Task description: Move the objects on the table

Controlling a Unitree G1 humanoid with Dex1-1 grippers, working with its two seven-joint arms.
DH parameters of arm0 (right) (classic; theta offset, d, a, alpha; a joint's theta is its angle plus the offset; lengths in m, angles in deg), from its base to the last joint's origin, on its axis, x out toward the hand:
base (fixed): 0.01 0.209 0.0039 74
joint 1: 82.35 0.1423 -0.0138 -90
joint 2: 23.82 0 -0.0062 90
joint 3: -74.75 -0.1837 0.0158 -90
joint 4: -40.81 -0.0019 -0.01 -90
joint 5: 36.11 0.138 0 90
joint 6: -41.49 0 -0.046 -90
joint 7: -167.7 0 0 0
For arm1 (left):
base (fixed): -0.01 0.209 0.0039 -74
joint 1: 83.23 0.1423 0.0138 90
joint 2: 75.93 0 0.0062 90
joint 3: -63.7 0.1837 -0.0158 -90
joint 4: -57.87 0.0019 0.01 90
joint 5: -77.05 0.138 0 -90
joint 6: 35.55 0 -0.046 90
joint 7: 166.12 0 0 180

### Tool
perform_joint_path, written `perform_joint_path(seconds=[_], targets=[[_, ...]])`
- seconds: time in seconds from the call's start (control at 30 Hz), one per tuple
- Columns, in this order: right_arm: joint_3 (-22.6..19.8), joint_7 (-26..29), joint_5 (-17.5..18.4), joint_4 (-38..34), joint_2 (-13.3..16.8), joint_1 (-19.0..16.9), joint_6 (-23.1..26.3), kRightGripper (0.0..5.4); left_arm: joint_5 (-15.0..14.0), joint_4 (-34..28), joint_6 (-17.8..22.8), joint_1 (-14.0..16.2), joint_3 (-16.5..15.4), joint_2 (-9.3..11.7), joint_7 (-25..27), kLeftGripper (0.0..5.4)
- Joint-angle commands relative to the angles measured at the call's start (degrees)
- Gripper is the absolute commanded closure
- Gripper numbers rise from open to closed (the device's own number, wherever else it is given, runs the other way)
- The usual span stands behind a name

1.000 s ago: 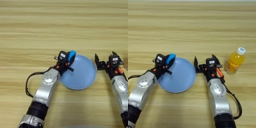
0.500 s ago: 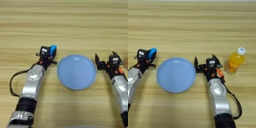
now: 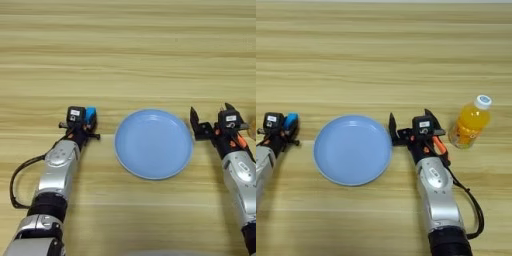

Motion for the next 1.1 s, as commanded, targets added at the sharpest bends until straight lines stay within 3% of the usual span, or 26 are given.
perform_joint_path(seconds=[0.03,0.4,0.53,0.8,1.1], targets=[[-0.1,0.01,0.23,-0.42,0.2,0.41,0.13,0.0,0.52,4.56,-1.64,-1.67,0.72,-1.4,-0.54,4.04],[-0.07,0.18,0.2,-0.79,0.28,0.18,0.34,0.0,0.37,5.27,-2.74,-1.24,1.17,-2.82,-1.07,4.06],[-0.09,0.11,0.17,-0.79,0.24,0.05,0.31,0.0,0.7,5.77,-3.1,-1.39,1.15,-2.6,-1.92,3.48],[-0.22,-0.09,0.1,-0.5,0.23,-0.07,0.01,0.0,0.61,5.08,-7.95,-1.24,0.87,-2.25,-1.69,2.71],[0.08,-0.86,-0.47,-1.66,0.13,-0.89,-0.31,0.0,-2.57,0.99,-13.3,-0.31,-0.88,-2.49,1.53,1.84]])
